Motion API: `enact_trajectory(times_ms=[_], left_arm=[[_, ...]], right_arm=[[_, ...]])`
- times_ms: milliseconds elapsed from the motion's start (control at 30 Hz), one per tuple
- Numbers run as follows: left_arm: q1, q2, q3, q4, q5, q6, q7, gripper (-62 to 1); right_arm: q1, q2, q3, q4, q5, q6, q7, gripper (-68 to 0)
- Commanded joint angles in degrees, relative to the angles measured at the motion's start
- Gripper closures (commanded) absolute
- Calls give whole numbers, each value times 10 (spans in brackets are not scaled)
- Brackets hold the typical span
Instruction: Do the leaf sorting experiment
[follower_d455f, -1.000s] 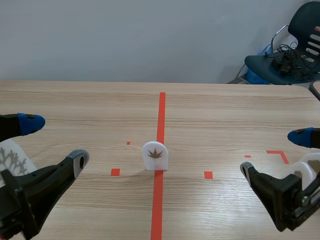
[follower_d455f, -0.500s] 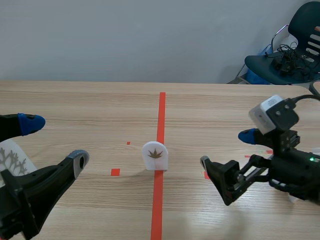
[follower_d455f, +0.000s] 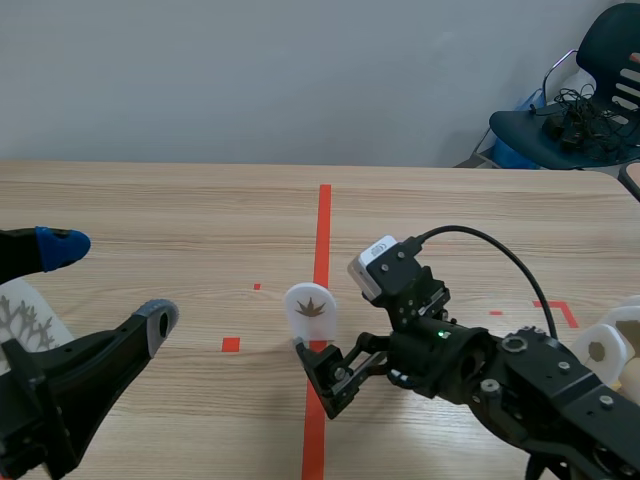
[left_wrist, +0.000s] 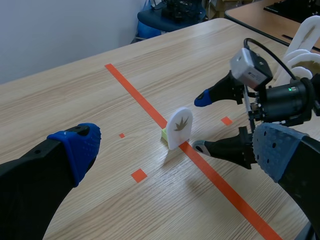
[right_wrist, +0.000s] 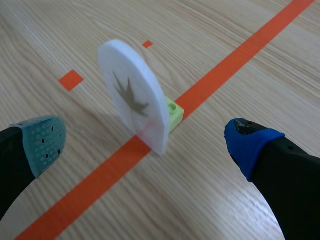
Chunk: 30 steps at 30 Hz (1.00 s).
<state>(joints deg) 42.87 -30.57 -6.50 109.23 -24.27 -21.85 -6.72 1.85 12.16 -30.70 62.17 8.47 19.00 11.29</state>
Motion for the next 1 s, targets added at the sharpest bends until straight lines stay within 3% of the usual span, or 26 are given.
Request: enact_trajectory(times_ms=[0, 100, 233, 367, 467, 667, 800, 967], left_arm=[[-2, 4, -3, 3, -4, -2, -8, -623], [-2, 4, -3, 3, -4, -2, -8, -623], [-2, 4, -3, 3, -3, -2, -8, -623], [-2, 4, -3, 3, -3, -2, -8, -623], [-2, 4, -3, 3, -3, -2, -8, -623], [-2, 4, -3, 3, -3, -2, -8, -623], [-2, 4, -3, 3, -3, -2, -8, -623], [-2, 4, -3, 3, -3, -2, -8, -623]], right_arm=[[20, -9, -4, 3, 7, -7, 13, -635], [37, -27, -22, -19, 6, -31, 16, -503], [42, -31, -36, -25, 5, -32, 16, -378], [37, -28, -36, -25, 5, -32, 15, -178], [37, -23, -36, -25, 5, -32, 16, -96], [32, 6, -33, 7, 5, -29, 17, -64], [-9, 41, -2, 103, 8, -30, -16, -64], [-115, 78, 84, 237, 30, -30, -56, -64]])
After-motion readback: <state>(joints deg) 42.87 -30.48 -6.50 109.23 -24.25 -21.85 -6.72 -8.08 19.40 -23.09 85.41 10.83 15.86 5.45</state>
